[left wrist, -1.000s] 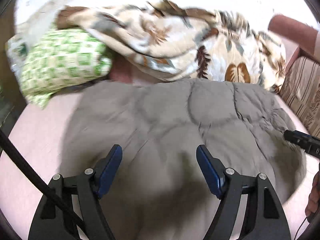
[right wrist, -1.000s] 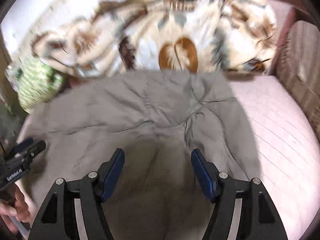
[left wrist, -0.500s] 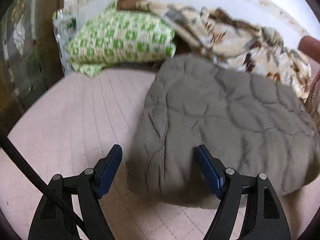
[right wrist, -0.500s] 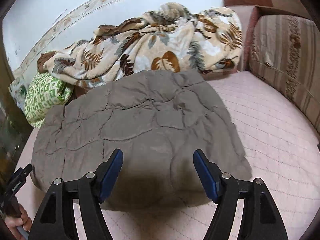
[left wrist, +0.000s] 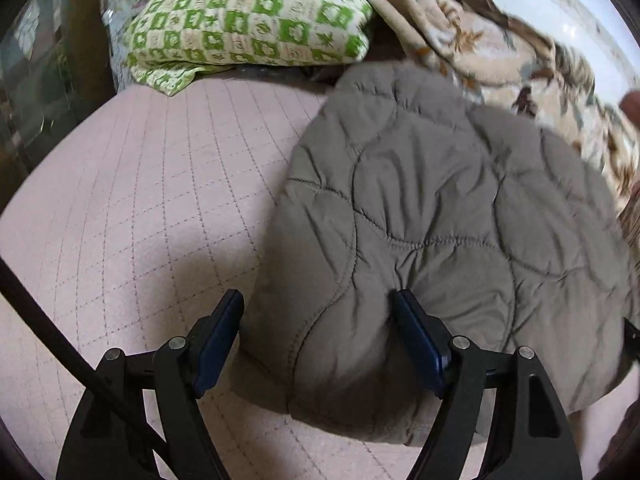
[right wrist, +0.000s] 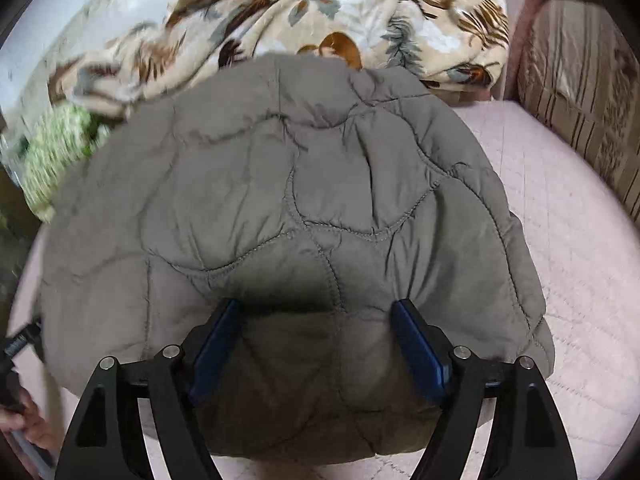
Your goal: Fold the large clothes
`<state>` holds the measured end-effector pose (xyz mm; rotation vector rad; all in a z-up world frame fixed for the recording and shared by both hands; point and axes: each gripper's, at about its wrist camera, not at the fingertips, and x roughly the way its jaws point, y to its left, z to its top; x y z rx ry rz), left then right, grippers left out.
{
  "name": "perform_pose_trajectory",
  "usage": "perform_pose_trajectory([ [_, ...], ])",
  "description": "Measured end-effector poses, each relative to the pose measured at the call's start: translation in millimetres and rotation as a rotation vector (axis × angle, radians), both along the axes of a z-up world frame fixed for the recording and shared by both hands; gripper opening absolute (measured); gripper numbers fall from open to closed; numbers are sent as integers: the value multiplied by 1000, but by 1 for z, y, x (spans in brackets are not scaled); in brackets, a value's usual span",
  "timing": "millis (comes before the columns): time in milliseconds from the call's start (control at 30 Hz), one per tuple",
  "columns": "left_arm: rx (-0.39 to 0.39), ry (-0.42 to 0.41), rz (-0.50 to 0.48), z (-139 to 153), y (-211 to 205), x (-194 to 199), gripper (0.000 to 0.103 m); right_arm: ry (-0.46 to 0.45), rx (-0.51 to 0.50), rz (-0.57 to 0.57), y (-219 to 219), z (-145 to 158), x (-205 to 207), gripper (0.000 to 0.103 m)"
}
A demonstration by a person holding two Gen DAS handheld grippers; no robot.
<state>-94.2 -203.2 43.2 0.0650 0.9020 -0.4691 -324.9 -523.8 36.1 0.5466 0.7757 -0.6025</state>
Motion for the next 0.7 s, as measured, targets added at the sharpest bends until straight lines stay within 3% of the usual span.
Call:
perform_pose_trajectory([
  [100, -64, 9, 36, 14, 20, 0, 77, -160, 89, -30, -7, 18, -31, 83],
  [167, -103, 32, 53, 19, 34, 4, 77, -207, 110, -66, -12, 24, -51, 83],
  [333, -176, 118, 101, 20, 69, 16, 77, -245, 163, -184, -40, 24, -105, 83],
  [467, -277, 228, 129, 11, 89, 21, 77, -292, 276, -258, -57, 14, -136, 83],
  [700, -356, 404, 117, -15, 86, 20, 77, -355, 484, -315, -64, -18, -146, 85],
])
